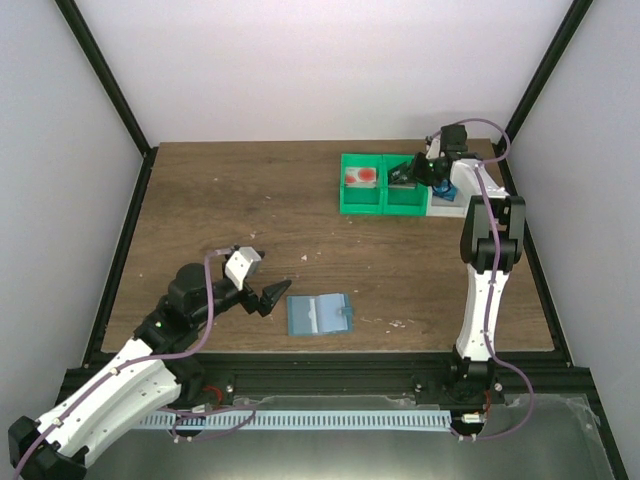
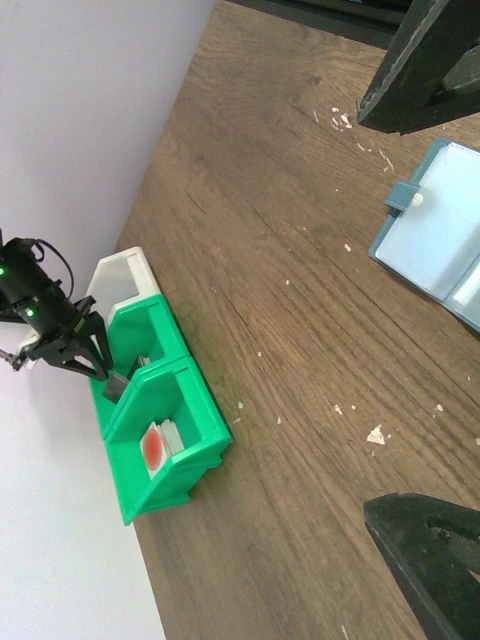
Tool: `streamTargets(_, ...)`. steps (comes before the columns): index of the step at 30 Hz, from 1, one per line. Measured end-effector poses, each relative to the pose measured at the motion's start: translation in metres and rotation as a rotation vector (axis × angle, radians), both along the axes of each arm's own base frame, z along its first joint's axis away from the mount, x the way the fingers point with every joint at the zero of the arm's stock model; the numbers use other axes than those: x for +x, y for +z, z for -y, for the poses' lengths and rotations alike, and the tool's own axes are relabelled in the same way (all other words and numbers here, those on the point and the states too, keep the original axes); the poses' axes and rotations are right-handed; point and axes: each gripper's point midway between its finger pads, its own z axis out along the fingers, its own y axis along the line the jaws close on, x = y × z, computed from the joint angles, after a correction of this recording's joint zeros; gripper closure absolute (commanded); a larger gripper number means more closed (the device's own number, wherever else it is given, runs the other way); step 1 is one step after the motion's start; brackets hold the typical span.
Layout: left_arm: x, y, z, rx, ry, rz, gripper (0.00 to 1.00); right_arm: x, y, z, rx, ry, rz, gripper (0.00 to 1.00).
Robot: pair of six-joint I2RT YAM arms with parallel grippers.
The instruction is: Take the credit cards out of the card holder
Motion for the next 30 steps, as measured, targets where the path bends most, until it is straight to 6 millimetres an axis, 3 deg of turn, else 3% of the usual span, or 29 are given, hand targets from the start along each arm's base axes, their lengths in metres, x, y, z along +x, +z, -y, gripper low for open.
streamTargets(7, 0.000, -0.001, 0.000, 0.002, 0.000, -0.003, 0.00, 0.007, 0.012, 0.007, -0.023, -0.036, 0.018, 0.74)
streamTargets(12, 0.000, -0.001, 0.000, 0.002, 0.000, -0.003, 0.00, 0.006, 0.021, 0.007, -0.018, -0.048, 0.024, 0.88)
streamTargets(18, 0.000, -0.001, 0.000, 0.003, 0.000, -0.004, 0.00, 0.006, 0.032, -0.009, -0.013, -0.033, 0.064, 0.98)
streamTargets(25, 0.000, -0.003, 0.000, 0.007, 0.000, -0.009, 0.00, 0.005, 0.025, -0.025, -0.052, -0.036, 0.069, 0.99)
streamTargets(30, 0.000, -0.003, 0.000, 0.007, 0.000, -0.009, 0.00, 0.010, 0.011, -0.013, -0.108, -0.083, 0.053, 0.99)
